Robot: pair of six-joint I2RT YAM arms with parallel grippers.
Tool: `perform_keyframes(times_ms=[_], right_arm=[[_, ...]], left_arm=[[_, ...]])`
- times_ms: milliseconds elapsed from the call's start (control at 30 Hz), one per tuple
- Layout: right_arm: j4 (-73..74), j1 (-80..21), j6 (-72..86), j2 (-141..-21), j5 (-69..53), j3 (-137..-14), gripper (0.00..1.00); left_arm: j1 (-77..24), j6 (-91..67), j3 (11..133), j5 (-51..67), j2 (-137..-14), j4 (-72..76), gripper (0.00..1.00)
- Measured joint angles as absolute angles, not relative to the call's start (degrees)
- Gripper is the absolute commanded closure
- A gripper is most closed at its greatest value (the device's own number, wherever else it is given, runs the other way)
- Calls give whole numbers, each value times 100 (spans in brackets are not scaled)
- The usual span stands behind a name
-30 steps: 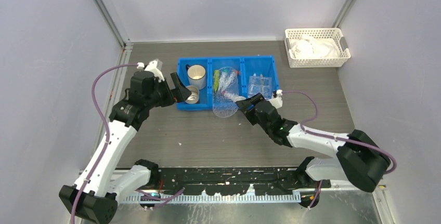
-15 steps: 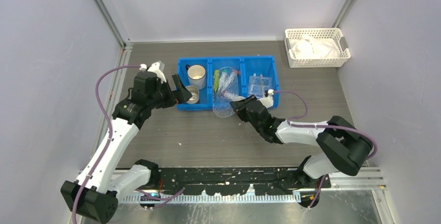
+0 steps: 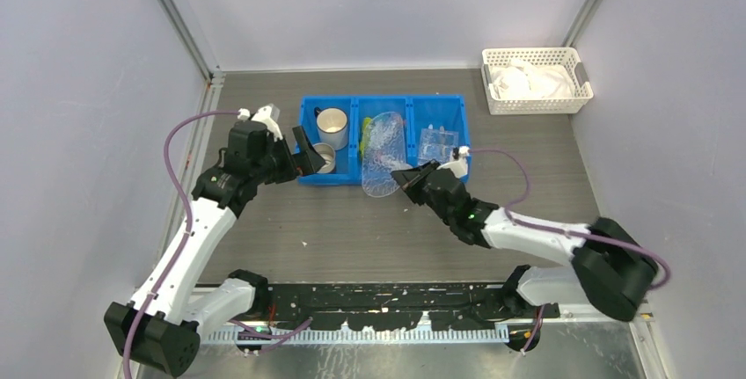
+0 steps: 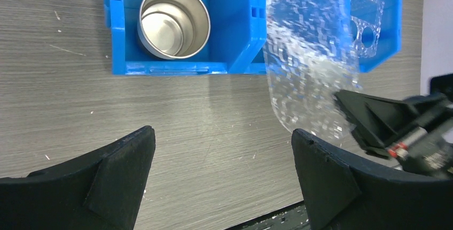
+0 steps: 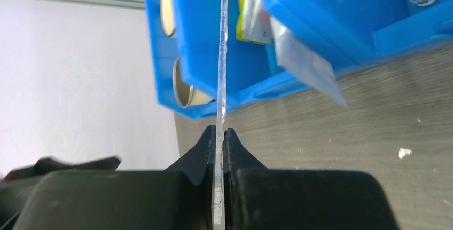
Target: Prepare toiletry sets of a toothbrush and toothpaste on the tray
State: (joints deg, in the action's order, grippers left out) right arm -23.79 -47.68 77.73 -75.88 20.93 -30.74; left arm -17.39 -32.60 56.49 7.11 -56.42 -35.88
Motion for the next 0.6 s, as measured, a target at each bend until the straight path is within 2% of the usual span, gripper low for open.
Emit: perform_keyframes(times_ms=[233, 333, 600], right_arm=[[-663, -4768, 7089, -5177, 1691, -3140, 99], [128, -4768, 6827, -4515, 1356, -3306, 99], [1802, -4768, 6324, -4075, -545, -3411, 99]], left_arm=[[-1739, -3258, 5645, 687, -5669, -3588, 0], [-1739, -3260, 5647, 670, -5710, -3586, 0], [-1739, -3260, 5710, 639, -5756, -3603, 0]])
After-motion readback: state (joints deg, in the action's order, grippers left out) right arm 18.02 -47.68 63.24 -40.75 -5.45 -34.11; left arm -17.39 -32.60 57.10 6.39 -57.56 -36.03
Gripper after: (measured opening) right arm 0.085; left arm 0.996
